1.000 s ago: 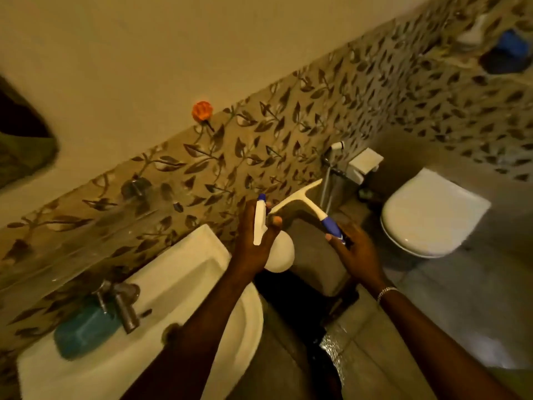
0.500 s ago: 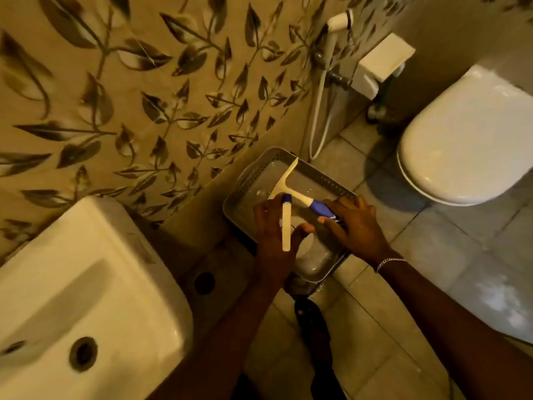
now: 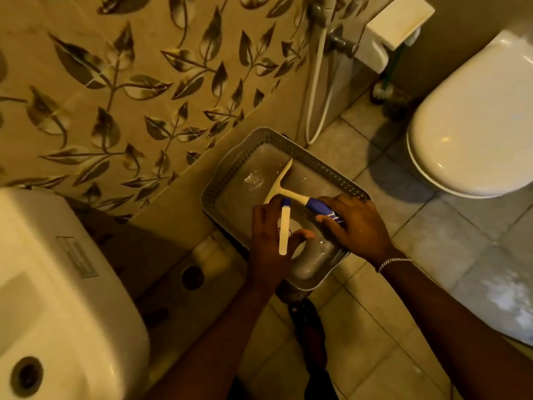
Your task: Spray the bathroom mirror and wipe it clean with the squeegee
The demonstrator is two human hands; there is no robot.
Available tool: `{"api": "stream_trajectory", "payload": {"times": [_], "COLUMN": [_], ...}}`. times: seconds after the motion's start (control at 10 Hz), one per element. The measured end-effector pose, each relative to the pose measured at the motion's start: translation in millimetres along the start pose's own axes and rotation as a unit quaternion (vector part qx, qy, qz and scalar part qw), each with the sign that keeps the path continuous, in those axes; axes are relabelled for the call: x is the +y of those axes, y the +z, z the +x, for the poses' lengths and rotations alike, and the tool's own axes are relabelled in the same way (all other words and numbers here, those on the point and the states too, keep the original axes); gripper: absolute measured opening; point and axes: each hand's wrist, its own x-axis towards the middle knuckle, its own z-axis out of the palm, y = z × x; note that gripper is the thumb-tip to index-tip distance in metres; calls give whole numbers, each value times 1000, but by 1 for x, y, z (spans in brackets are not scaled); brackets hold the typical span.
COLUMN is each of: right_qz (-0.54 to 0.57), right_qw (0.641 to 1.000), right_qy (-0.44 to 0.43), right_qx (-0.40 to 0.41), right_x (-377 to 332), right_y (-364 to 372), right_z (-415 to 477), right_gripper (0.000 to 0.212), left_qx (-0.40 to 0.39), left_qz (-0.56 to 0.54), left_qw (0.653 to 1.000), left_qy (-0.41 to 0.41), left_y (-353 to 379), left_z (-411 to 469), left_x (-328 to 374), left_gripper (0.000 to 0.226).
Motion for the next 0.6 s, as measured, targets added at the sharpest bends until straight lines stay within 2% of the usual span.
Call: {"api": "stream_trajectory", "payload": {"times": [0.2,0.3,0.5,0.6], "right_qz": [-6,7,6,4], "right_qw": [1000,1000,999,998], "right_qy": [4,14,21,50], "right_qx": [7,-5,-38,-42], "right_x": [-3,-7,-21,-27], "right_y": [-2,-5,-19,-25], "right_z": [-5,-5,-17,-31], "right_gripper": [54,57,60,69], "left_qx": [-6,-31,-66,-84], "left_qz": [40,37,41,61], "left_qw": [999,998,995,993], "left_qy": [-14,-43,-64,-55], "left_y": [-1,-11,-49,-66], "left_z": [-5,-11,-24,-33], "left_x": [-10,-17,-14,-1], "left_gripper": [108,98,119,120]}}
